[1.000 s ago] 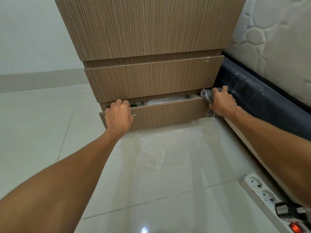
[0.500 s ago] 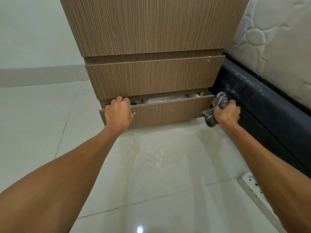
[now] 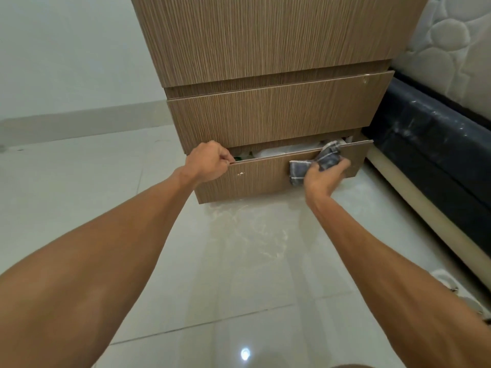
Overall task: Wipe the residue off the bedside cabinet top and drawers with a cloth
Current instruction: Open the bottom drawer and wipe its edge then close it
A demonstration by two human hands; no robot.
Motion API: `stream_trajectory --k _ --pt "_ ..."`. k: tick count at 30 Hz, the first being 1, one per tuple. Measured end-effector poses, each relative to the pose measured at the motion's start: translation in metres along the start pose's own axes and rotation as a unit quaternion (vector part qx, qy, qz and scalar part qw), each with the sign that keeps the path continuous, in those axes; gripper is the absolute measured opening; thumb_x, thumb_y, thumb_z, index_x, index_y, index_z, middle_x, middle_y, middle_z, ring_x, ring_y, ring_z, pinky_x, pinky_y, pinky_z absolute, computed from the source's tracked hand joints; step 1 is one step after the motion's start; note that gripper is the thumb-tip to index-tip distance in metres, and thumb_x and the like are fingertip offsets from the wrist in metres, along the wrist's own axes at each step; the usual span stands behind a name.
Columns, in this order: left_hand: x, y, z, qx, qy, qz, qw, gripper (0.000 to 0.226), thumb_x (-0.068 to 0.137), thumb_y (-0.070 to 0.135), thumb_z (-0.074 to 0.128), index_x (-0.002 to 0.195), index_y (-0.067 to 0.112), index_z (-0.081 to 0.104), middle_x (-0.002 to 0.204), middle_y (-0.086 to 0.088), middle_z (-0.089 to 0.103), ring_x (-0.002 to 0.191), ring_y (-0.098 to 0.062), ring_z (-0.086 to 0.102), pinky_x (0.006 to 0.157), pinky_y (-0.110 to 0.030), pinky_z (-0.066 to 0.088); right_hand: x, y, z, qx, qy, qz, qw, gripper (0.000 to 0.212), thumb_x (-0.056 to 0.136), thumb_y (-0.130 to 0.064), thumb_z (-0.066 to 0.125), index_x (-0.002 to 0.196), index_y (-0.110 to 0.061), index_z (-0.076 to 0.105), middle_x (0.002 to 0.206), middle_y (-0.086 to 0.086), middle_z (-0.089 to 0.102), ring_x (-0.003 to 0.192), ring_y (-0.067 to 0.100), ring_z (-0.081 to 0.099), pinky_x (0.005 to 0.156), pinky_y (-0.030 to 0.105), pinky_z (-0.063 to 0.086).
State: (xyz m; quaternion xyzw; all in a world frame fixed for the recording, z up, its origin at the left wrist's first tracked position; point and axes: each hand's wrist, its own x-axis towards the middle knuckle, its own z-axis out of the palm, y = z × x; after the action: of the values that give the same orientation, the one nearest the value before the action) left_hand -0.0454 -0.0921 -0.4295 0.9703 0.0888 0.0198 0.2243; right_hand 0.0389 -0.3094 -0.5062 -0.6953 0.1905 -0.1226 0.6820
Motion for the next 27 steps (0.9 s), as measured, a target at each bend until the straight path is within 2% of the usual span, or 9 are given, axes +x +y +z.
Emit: stream_trajectory --k 3,5,9,18,21,23,25,27 --pt "0.0 0.001 -0.006 -0.014 -0.032 -0.002 0.999 0.037 0.087 0.0 0.048 0.108 0.017 0.074 0.118 0.0 0.07 0.114 -0.018 0.059 0.103 -0.043 0.047 -0.035 0.008 0.019 -0.019 -0.023 -0.027 0.999 0.045 0.091 0.003 0.056 0.13 -0.007 0.035 0.135 0.016 0.041 0.111 0.023 0.054 0.083 0.013 0.04" --pt "0.0 0.0 -0.007 -0.026 -0.047 -0.013 0.998 0.039 0.087 -0.001 0.047 0.108 0.017 0.074 0.119 0.0 0.07 0.114 -0.018 0.059 0.104 -0.043 0.047 -0.06 0.012 0.031 -0.026 -0.046 -0.04 0.998 0.044 0.09 0.004 0.056 0.128 -0.007 0.036 0.134 0.016 0.04 0.111 0.022 0.052 0.084 0.011 0.038" --pt "0.002 0.001 -0.012 -0.042 -0.064 -0.033 0.997 0.041 0.085 0.0 0.044 0.109 0.017 0.074 0.12 0.002 0.069 0.119 -0.017 0.056 0.108 -0.04 0.043 -0.104 0.026 0.055 -0.068 -0.097 -0.069 0.991 0.041 0.09 0.002 0.059 0.123 -0.01 0.038 0.13 0.015 0.039 0.109 0.024 0.052 0.091 0.025 0.044" --pt "0.002 0.001 -0.013 -0.057 -0.065 -0.024 0.996 0.041 0.086 0.001 0.042 0.108 0.015 0.074 0.125 0.002 0.067 0.125 -0.019 0.051 0.111 -0.041 0.038 -0.181 0.054 0.104 -0.154 -0.223 -0.133 0.953 0.046 0.087 -0.004 0.067 0.122 -0.015 0.04 0.126 0.011 0.04 0.101 0.03 0.06 0.088 0.036 0.052" --pt "0.0 0.0 -0.015 -0.055 -0.073 -0.019 0.996 0.044 0.085 -0.001 0.041 0.109 0.015 0.074 0.126 0.002 0.066 0.126 -0.019 0.051 0.111 -0.043 0.038 -0.198 0.06 0.116 -0.215 -0.282 -0.149 0.923 0.049 0.087 -0.007 0.067 0.123 -0.021 0.038 0.127 0.011 0.039 0.097 0.031 0.061 0.086 0.041 0.054" --pt "-0.002 -0.001 -0.015 -0.056 -0.075 -0.015 0.996 0.044 0.084 -0.001 0.041 0.11 0.015 0.073 0.126 0.002 0.065 0.126 -0.019 0.051 0.111 -0.044 0.038 -0.202 0.069 0.119 -0.27 -0.373 -0.159 0.873 0.053 0.085 -0.007 0.067 0.125 -0.025 0.037 0.126 0.012 0.04 0.099 0.033 0.06 0.085 0.043 0.053" --pt "-0.003 -0.001 -0.012 -0.052 -0.071 -0.012 0.996 0.044 0.085 -0.001 0.043 0.114 0.015 0.071 0.128 0.0 0.064 0.127 -0.019 0.05 0.112 -0.044 0.037 -0.202 0.077 0.117 -0.293 -0.448 -0.123 0.835 0.053 0.084 -0.008 0.069 0.123 -0.025 0.037 0.123 0.013 0.046 0.105 0.033 0.058 0.086 0.042 0.054" --pt "-0.003 -0.001 -0.008 -0.036 -0.054 -0.009 0.998 0.04 0.086 0.003 0.046 0.114 0.017 0.071 0.128 0.0 0.064 0.125 -0.019 0.052 0.11 -0.044 0.039 -0.195 0.079 0.112 -0.227 -0.466 0.02 0.855 0.055 0.082 -0.01 0.071 0.122 -0.023 0.037 0.121 0.011 0.053 0.104 0.031 0.061 0.08 0.044 0.058"
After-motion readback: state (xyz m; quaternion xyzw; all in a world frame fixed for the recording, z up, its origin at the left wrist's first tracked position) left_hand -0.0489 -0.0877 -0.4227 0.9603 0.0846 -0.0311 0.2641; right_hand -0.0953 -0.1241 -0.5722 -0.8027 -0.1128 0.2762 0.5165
